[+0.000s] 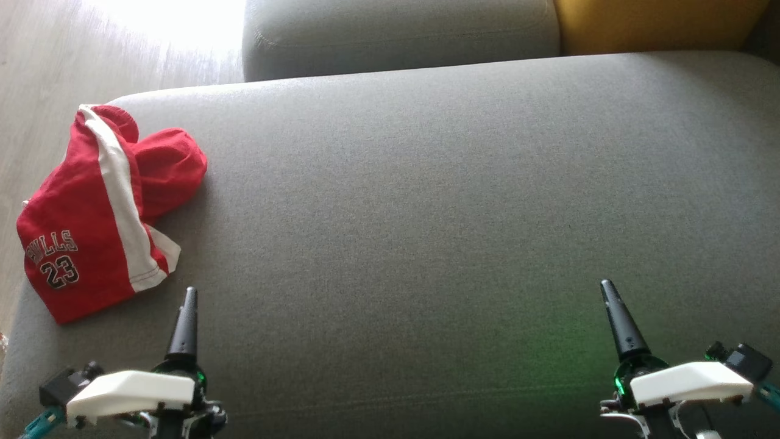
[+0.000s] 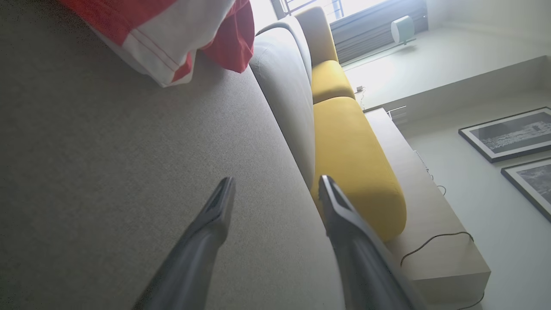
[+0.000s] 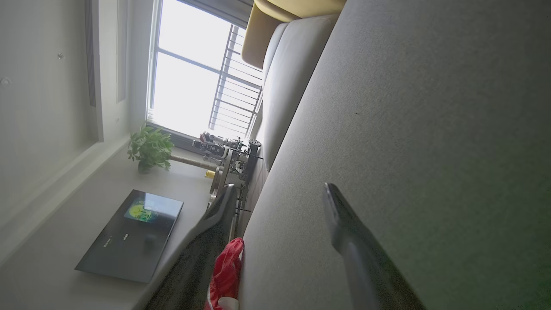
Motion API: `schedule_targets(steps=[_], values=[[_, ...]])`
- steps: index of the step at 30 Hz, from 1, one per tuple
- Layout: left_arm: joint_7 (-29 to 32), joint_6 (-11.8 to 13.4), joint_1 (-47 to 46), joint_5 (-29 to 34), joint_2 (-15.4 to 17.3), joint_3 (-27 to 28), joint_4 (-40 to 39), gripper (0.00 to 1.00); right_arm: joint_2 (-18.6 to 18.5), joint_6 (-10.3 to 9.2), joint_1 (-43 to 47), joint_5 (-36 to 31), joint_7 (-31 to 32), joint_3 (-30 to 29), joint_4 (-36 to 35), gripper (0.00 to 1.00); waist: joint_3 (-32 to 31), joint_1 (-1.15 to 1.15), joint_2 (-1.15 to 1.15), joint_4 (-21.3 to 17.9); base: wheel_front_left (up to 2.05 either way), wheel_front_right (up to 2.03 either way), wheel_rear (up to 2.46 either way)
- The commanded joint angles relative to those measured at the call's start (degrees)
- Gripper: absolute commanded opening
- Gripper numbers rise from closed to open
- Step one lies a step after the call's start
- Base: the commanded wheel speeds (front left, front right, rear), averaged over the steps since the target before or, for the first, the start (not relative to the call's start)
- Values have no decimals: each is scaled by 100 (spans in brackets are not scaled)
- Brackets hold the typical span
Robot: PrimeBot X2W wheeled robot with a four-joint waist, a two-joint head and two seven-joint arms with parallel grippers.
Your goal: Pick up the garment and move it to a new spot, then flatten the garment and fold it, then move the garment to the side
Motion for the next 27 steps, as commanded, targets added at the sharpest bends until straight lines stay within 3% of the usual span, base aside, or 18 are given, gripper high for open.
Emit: schedule_targets(steps=[1,12,27], values=[[-66,6,-241,140,59,-1,-249,100,-36,0,-327,-132,-54,83,-238,100,0,0,0,0,0,0,0],[-250,351,-255,1444,70,-263,-539,100,-45,0,-365,-1441,-239,234,-580,100,10,0,0,-2,0,0,0],[-485,611,-252,2374,86,-376,-654,100,-57,-1,-356,-2564,-476,390,-847,100,20,0,0,-36,0,0,0]])
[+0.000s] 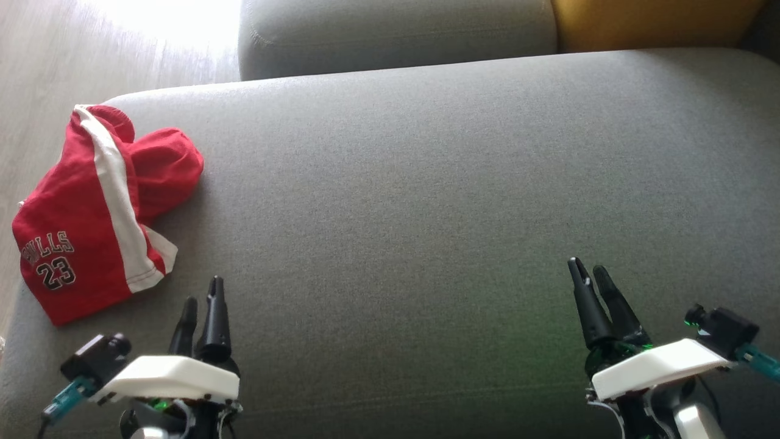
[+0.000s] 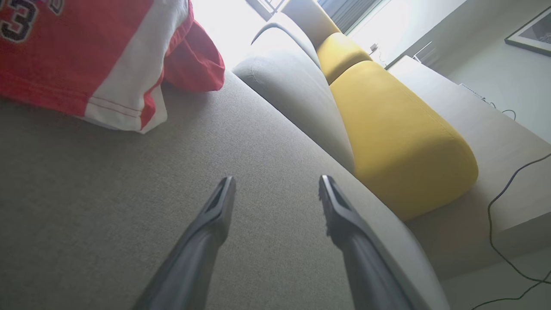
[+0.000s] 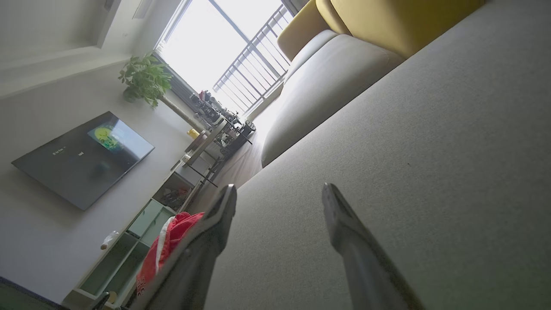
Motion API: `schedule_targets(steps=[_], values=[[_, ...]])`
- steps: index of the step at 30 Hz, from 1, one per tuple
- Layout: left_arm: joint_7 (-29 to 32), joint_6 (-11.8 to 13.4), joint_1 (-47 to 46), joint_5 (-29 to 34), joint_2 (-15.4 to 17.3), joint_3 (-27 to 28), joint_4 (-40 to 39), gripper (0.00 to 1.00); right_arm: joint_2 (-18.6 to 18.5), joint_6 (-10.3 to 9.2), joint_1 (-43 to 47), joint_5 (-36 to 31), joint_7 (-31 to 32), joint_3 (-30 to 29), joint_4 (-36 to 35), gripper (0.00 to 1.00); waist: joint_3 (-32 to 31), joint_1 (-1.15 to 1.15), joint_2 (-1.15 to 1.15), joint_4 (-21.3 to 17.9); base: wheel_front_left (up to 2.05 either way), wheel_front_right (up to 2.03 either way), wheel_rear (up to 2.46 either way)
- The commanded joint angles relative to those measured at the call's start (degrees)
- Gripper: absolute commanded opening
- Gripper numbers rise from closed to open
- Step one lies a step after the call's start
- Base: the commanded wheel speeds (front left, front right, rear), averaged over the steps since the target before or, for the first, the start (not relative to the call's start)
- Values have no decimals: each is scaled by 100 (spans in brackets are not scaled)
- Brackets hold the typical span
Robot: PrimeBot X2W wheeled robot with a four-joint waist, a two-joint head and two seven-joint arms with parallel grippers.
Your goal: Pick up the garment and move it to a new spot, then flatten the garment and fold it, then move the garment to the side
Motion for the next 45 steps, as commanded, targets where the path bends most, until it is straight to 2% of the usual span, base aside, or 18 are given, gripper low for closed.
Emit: schedule_targets(steps=[1,45], values=[[-77,20,-253,169,73,68,-239,100,-51,-1,-257,-172,-78,92,-258,100,0,0,0,-1,0,0,0],[-814,625,-252,3275,115,-432,-1152,100,-87,-1,-346,-3228,-821,454,-1013,100,52,0,0,-26,0,0,0]])
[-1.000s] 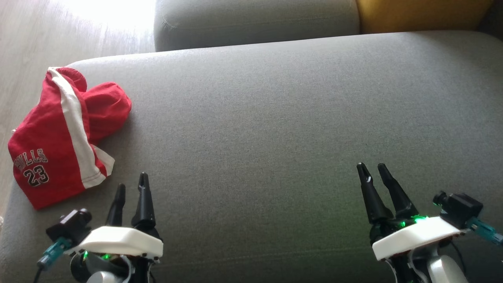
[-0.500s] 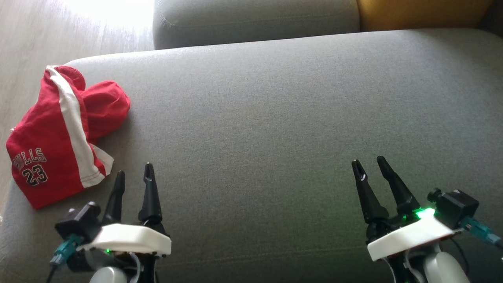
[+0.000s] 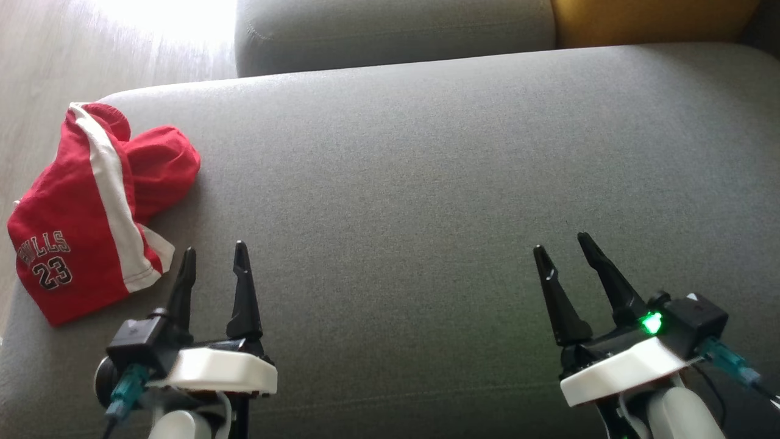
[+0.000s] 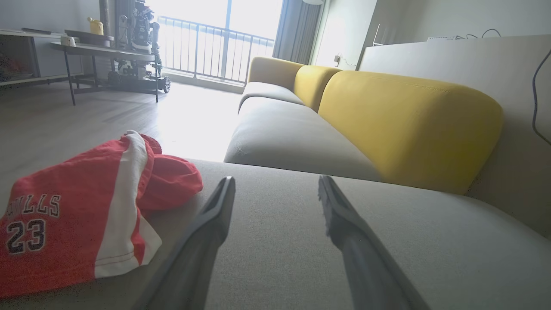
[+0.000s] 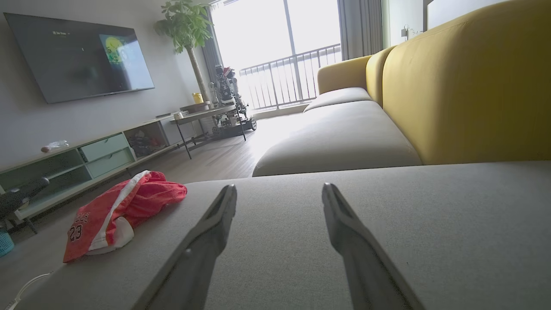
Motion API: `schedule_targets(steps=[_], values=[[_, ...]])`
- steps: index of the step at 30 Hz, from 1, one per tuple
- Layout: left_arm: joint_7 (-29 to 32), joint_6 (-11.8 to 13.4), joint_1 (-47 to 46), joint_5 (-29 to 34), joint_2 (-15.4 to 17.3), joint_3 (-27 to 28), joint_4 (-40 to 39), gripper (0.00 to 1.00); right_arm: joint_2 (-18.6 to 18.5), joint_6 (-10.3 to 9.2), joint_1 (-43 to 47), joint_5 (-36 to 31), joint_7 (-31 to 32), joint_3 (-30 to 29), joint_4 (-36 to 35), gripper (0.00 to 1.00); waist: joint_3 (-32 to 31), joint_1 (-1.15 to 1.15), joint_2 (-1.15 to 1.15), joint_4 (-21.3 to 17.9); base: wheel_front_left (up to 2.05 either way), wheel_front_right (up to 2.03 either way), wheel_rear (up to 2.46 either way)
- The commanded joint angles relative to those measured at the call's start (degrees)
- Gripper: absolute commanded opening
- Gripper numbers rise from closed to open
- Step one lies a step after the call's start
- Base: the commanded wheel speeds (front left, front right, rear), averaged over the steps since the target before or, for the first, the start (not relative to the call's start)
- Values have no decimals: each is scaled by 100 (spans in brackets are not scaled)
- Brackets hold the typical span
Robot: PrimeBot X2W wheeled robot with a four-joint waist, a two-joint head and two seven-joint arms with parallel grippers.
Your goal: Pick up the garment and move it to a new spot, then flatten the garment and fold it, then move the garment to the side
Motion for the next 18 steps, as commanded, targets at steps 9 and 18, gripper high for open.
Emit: schedule_targets(steps=[9,18], values=[[-229,99,-218,730,84,45,-366,100,-74,-1,-317,-777,-236,273,-356,100,-83,0,0,16,0,0,0],[-322,174,-126,1081,90,0,-373,100,-78,-1,-257,-1120,-329,145,-348,100,-140,0,0,1,0,0,0]])
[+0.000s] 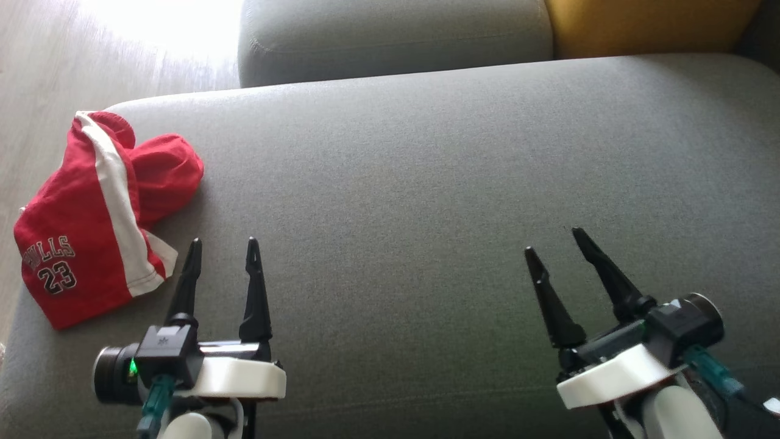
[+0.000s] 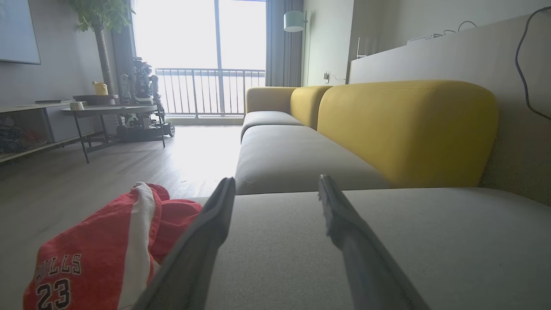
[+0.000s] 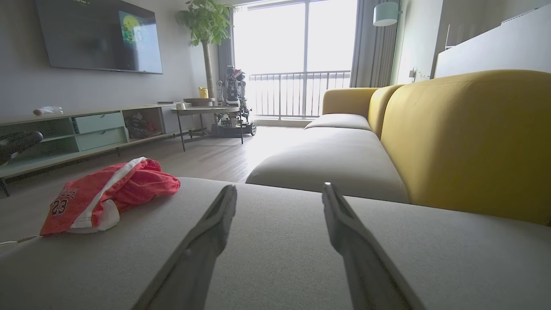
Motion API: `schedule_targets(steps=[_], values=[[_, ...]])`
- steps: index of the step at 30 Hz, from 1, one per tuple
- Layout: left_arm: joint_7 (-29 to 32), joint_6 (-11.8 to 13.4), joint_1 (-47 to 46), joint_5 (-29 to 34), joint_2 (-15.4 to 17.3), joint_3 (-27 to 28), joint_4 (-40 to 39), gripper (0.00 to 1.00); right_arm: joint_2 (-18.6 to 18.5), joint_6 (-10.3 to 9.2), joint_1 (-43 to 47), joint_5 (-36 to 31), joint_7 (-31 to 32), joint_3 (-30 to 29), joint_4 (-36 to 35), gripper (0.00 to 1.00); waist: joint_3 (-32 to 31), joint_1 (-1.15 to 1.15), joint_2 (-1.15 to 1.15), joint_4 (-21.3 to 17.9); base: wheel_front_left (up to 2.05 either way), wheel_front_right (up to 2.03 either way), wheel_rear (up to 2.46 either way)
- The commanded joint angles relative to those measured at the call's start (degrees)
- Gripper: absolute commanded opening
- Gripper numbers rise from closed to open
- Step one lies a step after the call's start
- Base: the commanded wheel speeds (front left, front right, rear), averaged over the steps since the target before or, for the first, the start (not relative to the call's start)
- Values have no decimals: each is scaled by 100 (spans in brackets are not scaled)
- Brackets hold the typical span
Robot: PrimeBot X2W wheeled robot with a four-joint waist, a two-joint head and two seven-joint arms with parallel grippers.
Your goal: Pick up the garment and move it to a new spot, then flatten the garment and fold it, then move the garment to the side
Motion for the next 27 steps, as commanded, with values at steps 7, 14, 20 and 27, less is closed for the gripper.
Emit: schedule_targets(steps=[7,14,20,27], values=[[-69,68,-83,-129,48,252,9,100,-69,-1,-225,287,-53,-234,77,100,-17,0,0,-26,0,0,0],[-69,65,-34,-174,48,276,68,100,-69,-1,-252,285,-53,-299,137,100,-26,0,0,-17,0,0,0],[-69,70,-39,-178,48,273,99,100,-69,-1,-258,284,-54,-298,116,100,-14,0,0,-6,0,0,0],[-69,77,-26,-159,48,278,93,100,-69,-1,-260,284,-54,-300,92,100,11,0,0,-3,0,0,0]])
